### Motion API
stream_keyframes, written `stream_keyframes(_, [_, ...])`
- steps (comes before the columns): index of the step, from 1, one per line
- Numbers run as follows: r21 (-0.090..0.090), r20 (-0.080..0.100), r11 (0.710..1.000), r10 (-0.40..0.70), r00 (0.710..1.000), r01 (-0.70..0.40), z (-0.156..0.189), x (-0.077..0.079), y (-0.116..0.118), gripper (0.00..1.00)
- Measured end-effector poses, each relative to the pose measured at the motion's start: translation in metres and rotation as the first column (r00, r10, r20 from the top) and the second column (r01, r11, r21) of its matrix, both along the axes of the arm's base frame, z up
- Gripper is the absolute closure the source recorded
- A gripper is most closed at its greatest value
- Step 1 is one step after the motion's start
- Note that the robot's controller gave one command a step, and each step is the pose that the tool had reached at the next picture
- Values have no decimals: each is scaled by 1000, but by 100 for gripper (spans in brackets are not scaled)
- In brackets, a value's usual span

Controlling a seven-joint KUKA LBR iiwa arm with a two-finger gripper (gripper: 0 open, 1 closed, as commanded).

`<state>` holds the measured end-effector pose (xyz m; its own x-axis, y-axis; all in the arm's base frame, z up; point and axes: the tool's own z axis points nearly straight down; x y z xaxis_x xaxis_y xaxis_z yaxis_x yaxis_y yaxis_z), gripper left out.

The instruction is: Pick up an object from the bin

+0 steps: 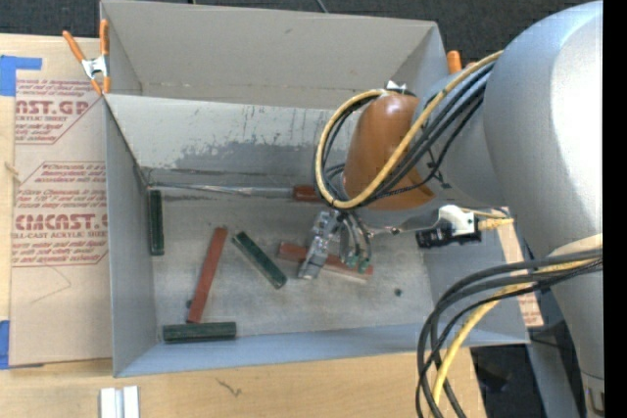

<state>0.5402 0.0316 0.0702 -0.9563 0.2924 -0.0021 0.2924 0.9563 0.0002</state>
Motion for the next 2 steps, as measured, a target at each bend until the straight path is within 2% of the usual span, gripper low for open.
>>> stream_keyframes(1, [0,0,1000,0,1000,0,0,0,0,100])
stream_keyframes(2, [0,1,999,38,999,-38,124,53,15,100])
